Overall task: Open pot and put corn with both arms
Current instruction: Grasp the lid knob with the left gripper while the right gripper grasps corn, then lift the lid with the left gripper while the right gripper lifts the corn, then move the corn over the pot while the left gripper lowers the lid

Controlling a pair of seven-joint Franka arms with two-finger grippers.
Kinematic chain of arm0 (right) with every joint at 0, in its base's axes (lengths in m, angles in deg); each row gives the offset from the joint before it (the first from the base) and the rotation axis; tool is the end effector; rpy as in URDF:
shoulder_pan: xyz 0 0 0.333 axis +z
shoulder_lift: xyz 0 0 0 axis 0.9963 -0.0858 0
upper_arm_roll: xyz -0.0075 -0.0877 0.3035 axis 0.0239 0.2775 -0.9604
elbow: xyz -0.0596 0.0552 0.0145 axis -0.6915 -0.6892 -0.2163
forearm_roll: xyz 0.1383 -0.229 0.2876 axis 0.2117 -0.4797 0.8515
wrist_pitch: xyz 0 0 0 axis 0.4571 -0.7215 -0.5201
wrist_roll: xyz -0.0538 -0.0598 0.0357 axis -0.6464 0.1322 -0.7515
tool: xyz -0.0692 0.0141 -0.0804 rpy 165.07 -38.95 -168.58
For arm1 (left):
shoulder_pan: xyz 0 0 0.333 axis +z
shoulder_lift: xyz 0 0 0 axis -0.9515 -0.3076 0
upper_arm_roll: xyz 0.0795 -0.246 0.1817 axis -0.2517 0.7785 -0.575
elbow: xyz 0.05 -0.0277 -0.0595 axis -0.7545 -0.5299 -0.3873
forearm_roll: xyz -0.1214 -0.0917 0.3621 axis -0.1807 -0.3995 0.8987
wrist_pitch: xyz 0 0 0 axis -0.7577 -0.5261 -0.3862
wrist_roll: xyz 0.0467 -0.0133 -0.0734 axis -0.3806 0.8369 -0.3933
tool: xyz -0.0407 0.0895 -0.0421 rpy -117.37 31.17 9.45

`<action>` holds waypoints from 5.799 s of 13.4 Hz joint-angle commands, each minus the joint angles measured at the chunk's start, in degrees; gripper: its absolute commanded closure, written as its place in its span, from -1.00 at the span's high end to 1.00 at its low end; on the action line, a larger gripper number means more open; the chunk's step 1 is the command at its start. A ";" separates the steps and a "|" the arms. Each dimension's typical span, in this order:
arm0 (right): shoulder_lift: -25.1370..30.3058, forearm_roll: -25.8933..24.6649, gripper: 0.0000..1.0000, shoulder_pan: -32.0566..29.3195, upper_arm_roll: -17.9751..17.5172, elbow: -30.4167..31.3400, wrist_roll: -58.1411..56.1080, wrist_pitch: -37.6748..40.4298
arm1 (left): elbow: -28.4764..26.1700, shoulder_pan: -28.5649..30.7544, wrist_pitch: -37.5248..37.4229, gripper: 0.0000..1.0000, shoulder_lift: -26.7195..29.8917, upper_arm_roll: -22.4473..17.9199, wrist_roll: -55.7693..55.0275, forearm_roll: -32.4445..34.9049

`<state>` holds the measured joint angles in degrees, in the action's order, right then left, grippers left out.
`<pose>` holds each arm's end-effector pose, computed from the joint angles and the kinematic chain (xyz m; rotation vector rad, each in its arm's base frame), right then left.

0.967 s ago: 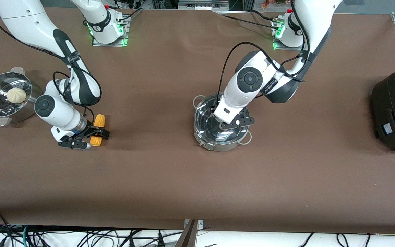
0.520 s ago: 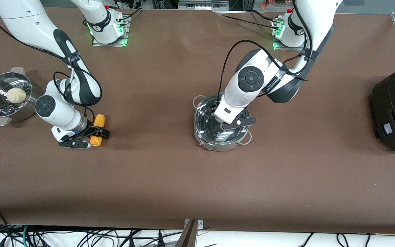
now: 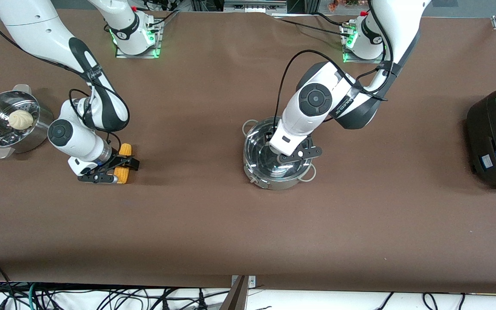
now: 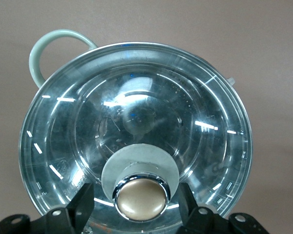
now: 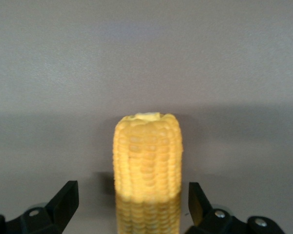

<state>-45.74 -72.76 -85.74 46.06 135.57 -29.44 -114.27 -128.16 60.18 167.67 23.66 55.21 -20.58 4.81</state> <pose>0.5983 0.0437 0.1894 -3.0964 0.0396 -0.0220 0.5635 -0.3890 0.3524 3.0136 0.3641 -0.2102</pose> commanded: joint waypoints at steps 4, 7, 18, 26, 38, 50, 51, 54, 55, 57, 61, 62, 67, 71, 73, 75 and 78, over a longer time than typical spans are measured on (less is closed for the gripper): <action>1.36 0.54 -0.50 -0.49 0.95 1.58 -5.18 -1.07 | 0.94 -0.49 -0.61 0.57 -0.93 -0.07 -1.25 1.90; 1.18 0.54 -0.99 -0.49 0.95 1.58 -5.18 -1.16 | 0.94 -0.58 -0.52 0.56 -1.28 -0.15 -1.25 1.90; 7.24 0.46 -1.00 -0.40 0.42 0.88 -5.00 3.32 | 0.94 -0.49 -0.70 0.42 -0.93 -0.15 -1.25 1.81; 9.88 0.46 -1.00 -0.40 0.42 -4.48 -5.27 12.29 | 0.94 -0.49 -0.96 0.00 -0.31 -0.15 -1.25 1.90; 10.41 0.46 -1.00 -0.40 0.33 -7.99 -5.27 17.45 | 0.59 0.04 -3.67 -1.00 2.23 -0.59 -0.46 2.87; 13.66 0.64 -1.00 -0.22 -10.90 -16.96 14.82 30.65 | -1.60 9.08 -13.18 -1.00 12.78 -0.68 14.19 -0.74; 13.57 0.37 -1.00 0.30 -12.57 -17.66 17.99 30.83 | -2.56 10.48 -13.18 -1.00 13.39 -1.03 17.09 -0.65; 13.14 0.11 -1.00 5.38 -13.02 -19.51 25.12 30.75 | -4.32 13.65 -13.18 -1.00 14.45 -3.49 27.01 -0.65; 12.87 -0.59 -1.00 8.01 -13.02 -20.30 28.45 30.75 | -4.85 14.79 -13.09 -1.00 14.54 -4.36 30.61 -0.65; 11.38 -2.18 -1.00 13.46 -13.02 -22.41 36.27 30.75 | -6.08 15.85 -12.22 -1.00 14.54 -7.26 38.78 -0.65; 4.63 -5.68 -1.00 23.66 -12.94 -30.56 45.62 30.31 | -9.06 18.05 -9.23 -1.00 15.42 -11.40 48.91 -0.65; 2.78 -7.26 -1.00 26.38 -12.94 -32.68 46.32 30.39 | -10.55 18.41 -6.96 -1.00 15.59 -12.36 51.54 -0.65; -3.73 -10.34 -1.00 33.34 -12.76 -38.93 52.21 29.96 | -20.05 23.24 3.33 -1.00 16.47 -15.97 62.19 -1.35; -10.40 -15.45 -1.00 38.00 -12.67 -46.56 58.62 28.73 | -26.03 23.95 11.32 -1.00 14.72 -16.06 63.96 -3.99; -12.96 -15.45 -1.00 38.62 -12.67 -50.17 58.81 28.37 | -27.00 23.86 14.84 -1.00 12.97 -16.06 63.96 -3.99; -14.89 -15.54 -1.00 39.67 -12.41 -52.73 58.89 26.45 | -27.71 23.68 16.70 -1.00 11.56 -16.15 63.87 -3.90; -17.27 -15.54 -1.00 42.14 -8.20 -55.37 57.94 23.89 | -27.97 23.51 16.88 -1.00 10.15 -16.15 63.70 -3.99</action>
<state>-60.01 -87.10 -45.78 35.30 84.83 28.39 -90.12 -155.79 83.80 183.91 33.24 39.03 41.57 2.26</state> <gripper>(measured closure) 0.665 0.489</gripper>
